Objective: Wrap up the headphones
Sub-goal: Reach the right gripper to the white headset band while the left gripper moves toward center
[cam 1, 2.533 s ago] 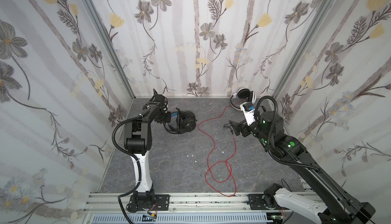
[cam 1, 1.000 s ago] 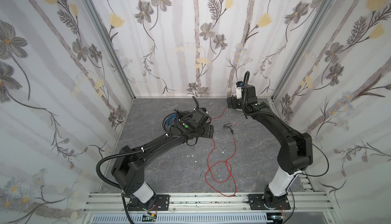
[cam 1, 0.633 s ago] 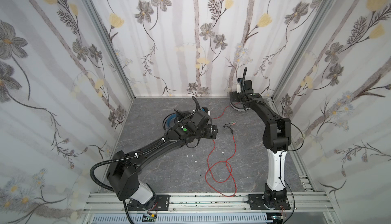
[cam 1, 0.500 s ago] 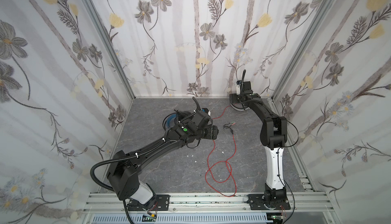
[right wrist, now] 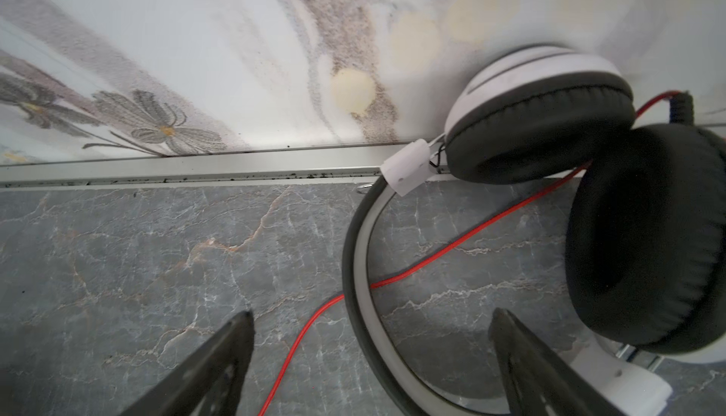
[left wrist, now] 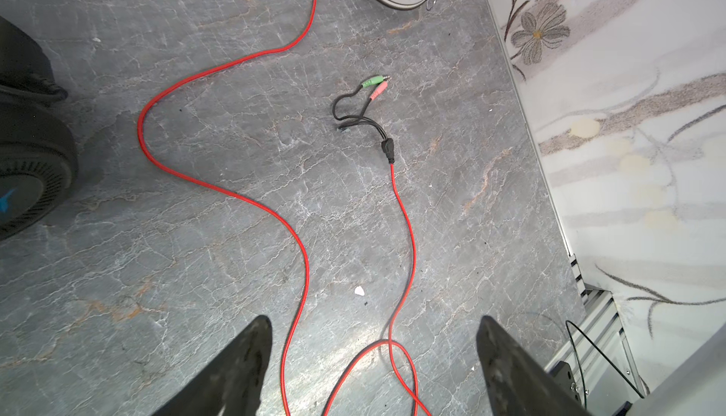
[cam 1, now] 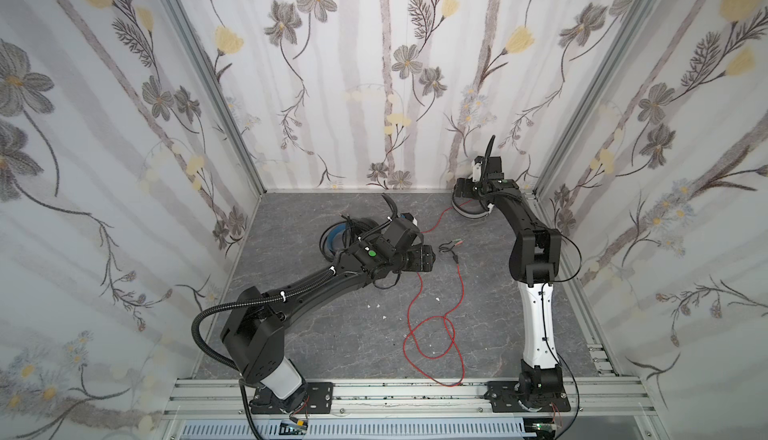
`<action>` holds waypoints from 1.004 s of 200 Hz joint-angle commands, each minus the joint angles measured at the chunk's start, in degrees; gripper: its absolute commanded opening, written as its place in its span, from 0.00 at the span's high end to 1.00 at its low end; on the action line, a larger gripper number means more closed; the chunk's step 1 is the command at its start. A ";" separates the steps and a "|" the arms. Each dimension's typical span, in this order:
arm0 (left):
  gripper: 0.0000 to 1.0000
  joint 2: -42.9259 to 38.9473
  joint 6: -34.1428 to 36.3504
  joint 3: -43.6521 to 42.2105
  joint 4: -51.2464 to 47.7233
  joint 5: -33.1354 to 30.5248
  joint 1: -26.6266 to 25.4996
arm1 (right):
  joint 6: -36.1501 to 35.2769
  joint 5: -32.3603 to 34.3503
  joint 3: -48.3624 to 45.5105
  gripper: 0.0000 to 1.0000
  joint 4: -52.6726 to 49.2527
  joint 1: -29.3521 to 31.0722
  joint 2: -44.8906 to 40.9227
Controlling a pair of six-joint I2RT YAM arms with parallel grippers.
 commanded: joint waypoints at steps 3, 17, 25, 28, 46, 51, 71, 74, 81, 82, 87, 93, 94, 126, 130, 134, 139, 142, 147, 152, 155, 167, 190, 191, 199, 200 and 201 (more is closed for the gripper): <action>0.17 -0.36 -0.19 -0.21 1.85 -0.58 0.39 | 5.30 -4.12 1.05 0.06 0.48 -0.68 1.36; 0.17 -0.51 -0.28 -0.25 1.85 -0.66 0.54 | 5.97 -4.63 1.40 0.06 0.73 -0.90 1.78; 0.17 -0.62 -0.44 -0.45 1.91 -0.84 0.55 | 6.43 -5.07 1.54 0.06 1.00 -1.04 1.98; 0.17 -0.69 -0.45 -0.54 1.92 -0.96 0.58 | 6.58 -5.25 1.65 0.06 0.94 -1.10 2.13; 0.17 -1.06 -0.72 -1.25 2.63 -1.58 0.60 | 7.02 -6.18 3.66 0.06 -0.48 -1.34 3.56; 0.17 -1.16 -0.84 -1.49 2.78 -1.68 0.73 | 7.12 -6.56 4.15 0.05 -0.92 -1.34 3.94; 0.17 -1.50 -0.94 -2.27 3.39 -1.81 1.04 | 8.27 -8.31 4.77 0.05 -2.97 -1.56 4.91; 0.17 -1.59 -0.84 -2.38 3.36 -1.83 1.13 | 8.45 -8.51 4.82 0.05 -3.44 -1.57 5.03; 0.17 -1.78 -0.73 -2.72 3.61 -1.90 1.27 | 8.52 -9.32 4.69 0.05 -4.41 -1.69 5.22; 0.17 -1.86 -0.72 -2.75 3.57 -1.94 1.28 | 8.46 -9.54 4.68 0.06 -4.51 -1.69 5.27; 0.17 -2.03 -0.72 -3.06 3.90 -2.06 1.39 | 8.40 -10.28 4.62 0.06 -5.18 -1.70 5.39; 0.17 -2.28 -0.72 -3.40 4.20 -2.23 1.59 | 8.19 -10.60 4.62 0.06 -6.15 -1.53 5.49; 0.17 -2.29 -0.72 -3.49 4.30 -2.24 1.58 | 8.17 -10.62 4.64 0.06 -6.22 -1.53 5.45; 0.17 -4.08 -1.31 -6.16 7.47 -2.76 2.44 | 7.13 -10.52 3.61 0.06 -8.79 -1.02 4.88; 0.17 -4.26 -1.38 -6.47 7.77 -2.85 2.58 | 6.81 -10.39 3.61 0.06 -9.27 -0.83 4.91; 0.17 -4.52 -1.42 -6.76 8.00 -2.93 2.53 | 6.63 -10.30 3.57 0.06 -9.57 -0.77 4.88; 0.17 -4.89 -1.42 -7.18 8.32 -3.03 2.52 | 6.35 -10.21 3.56 0.06 -10.04 -0.57 5.01; 0.17 -5.16 -1.42 -7.41 8.35 -3.16 2.60 | 6.18 -10.08 3.60 0.06 -10.50 -0.48 4.98; 0.17 -5.62 -1.42 -7.79 8.57 -3.40 2.66 | 6.00 -10.18 3.45 0.07 -11.05 -0.31 4.97; 0.17 -5.99 -1.37 -8.29 8.80 -3.60 2.68 | 5.70 -10.24 3.52 0.07 -11.32 -0.14 4.93; 0.17 -6.36 -1.34 -8.59 8.95 -3.77 2.69 | 5.61 -9.95 3.48 0.07 -11.64 0.00 4.83; 0.17 -7.93 -1.33 -9.93 9.62 -4.47 2.77 | 4.63 -8.93 3.45 0.09 -13.00 0.61 4.38; 0.17 -11.16 -1.25 -13.34 11.97 -5.42 3.21 | 2.19 -7.30 3.50 0.10 -17.65 1.68 4.17; 0.17 -11.34 -1.25 -13.47 12.01 -5.46 3.31 | 2.13 -7.22 3.51 0.10 -17.90 1.75 4.13; 0.17 -12.46 -1.25 -14.52 12.28 -6.06 3.61 | 1.34 -6.94 3.20 0.10 -19.55 2.20 3.88; 0.17 -12.61 -1.25 -14.63 12.26 -6.09 3.64 | 1.18 -6.90 3.10 0.10 -19.69 2.23 3.81; 0.18 -12.68 -1.25 -14.68 12.33 -6.15 3.65 | 1.10 -6.88 3.00 0.10 -19.84 2.29 3.77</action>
